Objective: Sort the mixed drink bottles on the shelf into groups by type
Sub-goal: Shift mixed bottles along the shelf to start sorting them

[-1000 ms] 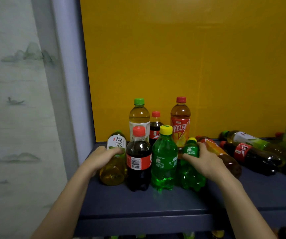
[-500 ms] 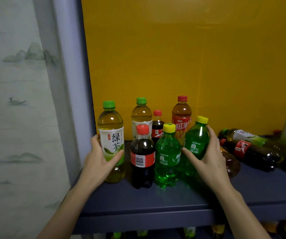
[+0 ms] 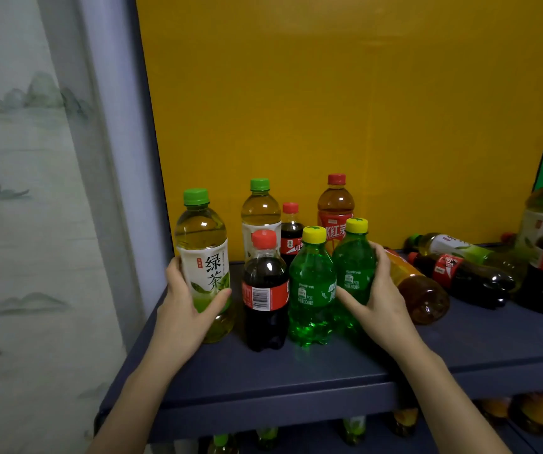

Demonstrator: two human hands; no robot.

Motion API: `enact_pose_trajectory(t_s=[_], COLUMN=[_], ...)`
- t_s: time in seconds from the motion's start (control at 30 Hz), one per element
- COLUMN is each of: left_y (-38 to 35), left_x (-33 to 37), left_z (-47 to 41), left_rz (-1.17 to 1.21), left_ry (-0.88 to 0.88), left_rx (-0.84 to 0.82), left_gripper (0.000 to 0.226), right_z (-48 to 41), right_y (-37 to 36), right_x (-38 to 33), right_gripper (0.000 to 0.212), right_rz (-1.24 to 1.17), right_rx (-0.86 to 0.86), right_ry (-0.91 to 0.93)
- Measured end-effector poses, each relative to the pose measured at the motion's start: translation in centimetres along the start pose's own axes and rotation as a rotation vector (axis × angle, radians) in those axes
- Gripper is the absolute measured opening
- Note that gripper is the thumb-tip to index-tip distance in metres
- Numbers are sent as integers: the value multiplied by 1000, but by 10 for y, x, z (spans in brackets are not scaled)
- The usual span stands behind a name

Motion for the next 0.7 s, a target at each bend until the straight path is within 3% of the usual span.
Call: enact_pose_trajectory(t_s=[0.1,0.17,0.23,0.3,0.37,0.5,0.7], left_y=[6,25,42,38,8,-84,-197], left_x=[-1,16,47,85,111,145,160], left_z=[6,22,48,72,80,83,81], left_rz=[-58,-98,-97,-27,44,5,-51], left_ry=[21,-15,-157,-341,-422,-458,-431], left_rx=[47,214,402,442,290,-32,-143], left_gripper=[88,81,60,39,23,15,12], right_z=[2,5,7,9,9,0,-24], right_y=[-2,8,31,62,86,120,157], right_x=[1,2,-1,-4,6,48,118], right_gripper=[91,84,64,35,19,16,17], right_rz=[-28,9,61,79,101,167,239], right_rx=[-71,-90,-12,110,159,144,65], right_ry=[-21,-32,9,77,78,22,3])
Point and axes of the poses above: each hand's wrist, its own z-axis away from the middle knuckle, its own y-axis out of the back of the hand, x = y × z, the point moved 10 cm from there along -z, towards the middle knuckle, and after that the axes turned 12 degrees about z, right-handed, at the moved point
